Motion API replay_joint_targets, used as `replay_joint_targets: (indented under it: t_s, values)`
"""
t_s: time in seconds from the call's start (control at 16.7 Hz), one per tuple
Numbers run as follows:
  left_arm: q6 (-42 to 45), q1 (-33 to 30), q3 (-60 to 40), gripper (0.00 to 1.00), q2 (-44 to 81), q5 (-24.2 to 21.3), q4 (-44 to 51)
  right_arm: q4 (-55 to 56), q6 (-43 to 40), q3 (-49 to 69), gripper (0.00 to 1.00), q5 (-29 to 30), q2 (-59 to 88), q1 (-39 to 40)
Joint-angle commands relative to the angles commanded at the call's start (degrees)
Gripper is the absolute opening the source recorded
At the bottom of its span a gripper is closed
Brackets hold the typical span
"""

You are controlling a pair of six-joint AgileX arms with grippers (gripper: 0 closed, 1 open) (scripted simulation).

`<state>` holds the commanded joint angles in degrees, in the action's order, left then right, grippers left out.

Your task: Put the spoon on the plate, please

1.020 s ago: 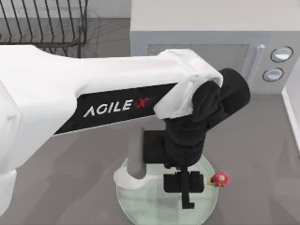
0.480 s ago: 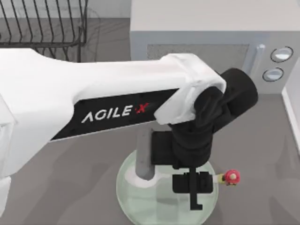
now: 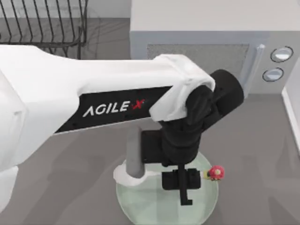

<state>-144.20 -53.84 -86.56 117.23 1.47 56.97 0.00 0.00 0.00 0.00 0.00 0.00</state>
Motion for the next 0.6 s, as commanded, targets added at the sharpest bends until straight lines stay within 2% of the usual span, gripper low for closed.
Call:
replay_joint_targets:
  t_s: [0.54, 0.6]
  values:
    - [-0.23, 1.19, 2.61, 0.00, 2.75, 0.47, 0.20, 0.00, 0.00, 0.00, 1.00, 0.00, 0.00, 0.00]
    - [-0.23, 1.19, 2.61, 0.08, 2.75, 0.47, 0.20, 0.00, 0.00, 0.00, 1.00, 0.00, 0.00, 0.00]
